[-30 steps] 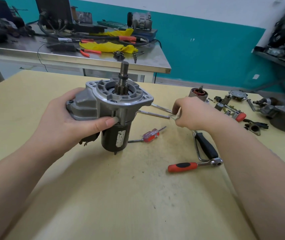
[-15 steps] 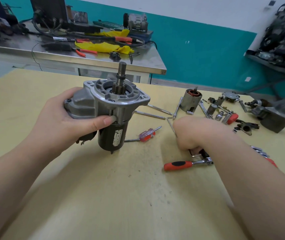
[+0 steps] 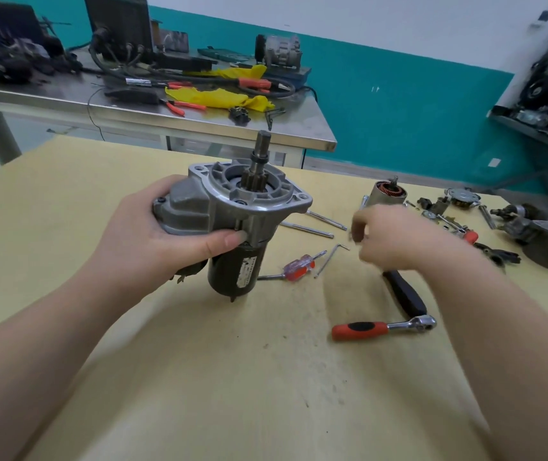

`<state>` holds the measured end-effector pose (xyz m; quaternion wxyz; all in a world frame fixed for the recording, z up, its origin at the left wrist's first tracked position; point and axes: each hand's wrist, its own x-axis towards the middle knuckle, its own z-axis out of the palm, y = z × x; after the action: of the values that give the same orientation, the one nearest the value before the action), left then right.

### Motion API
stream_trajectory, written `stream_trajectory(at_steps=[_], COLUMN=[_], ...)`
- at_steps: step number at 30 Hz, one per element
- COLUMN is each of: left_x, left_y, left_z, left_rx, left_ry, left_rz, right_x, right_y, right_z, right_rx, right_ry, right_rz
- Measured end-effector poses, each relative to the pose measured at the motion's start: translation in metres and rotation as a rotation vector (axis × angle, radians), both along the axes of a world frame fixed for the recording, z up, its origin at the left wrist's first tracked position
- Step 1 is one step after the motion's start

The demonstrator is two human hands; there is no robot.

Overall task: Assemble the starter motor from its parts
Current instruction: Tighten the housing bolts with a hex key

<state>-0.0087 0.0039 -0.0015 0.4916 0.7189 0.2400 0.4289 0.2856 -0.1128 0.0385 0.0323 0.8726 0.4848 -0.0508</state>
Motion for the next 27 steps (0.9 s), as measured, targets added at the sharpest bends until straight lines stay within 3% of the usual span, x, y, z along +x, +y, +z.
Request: stream_trajectory(at_steps=[2, 4, 6, 7, 10, 17, 27], left_x=[0.0, 0.0, -0.001, -0.002, -0.003, -0.001, 0.0], left_y=[0.0, -0.001, -0.001, -0.001, -0.001, -0.003, -0.005], left_z=[0.0, 0.001, 0.002, 0.004, 0.006, 0.006, 0.005], left_rx=[-0.002, -0.003, -0.023, -0.031, -0.032, -0.039, -0.008], left_ry=[0.005, 0.016, 0.001, -0.004, -0.001, -0.001, 0.019], left_rz=[-0.003, -0.009, -0.033, -0.052, -0.077, -0.063, -0.021], right_x=[0.008, 0.004, -0.012, -0.023, -0.056, -0.101, -0.106], right_y=[-0.009, -0.019, -0.025, -0.026, -0.021, 0.007, 0.008], right_z=[0.022, 0.041, 0.051, 0.053, 0.052, 0.041, 0.035], right_rx=[0.328, 0.688, 0.828, 0.839, 0.892, 1.114, 1.119], right_ry=[0.337, 0.866, 1.383, 1.511, 1.477, 0.929, 0.983], right_rz=[-0.018, 0.088, 0.335, 0.448, 0.609, 0.633, 0.631])
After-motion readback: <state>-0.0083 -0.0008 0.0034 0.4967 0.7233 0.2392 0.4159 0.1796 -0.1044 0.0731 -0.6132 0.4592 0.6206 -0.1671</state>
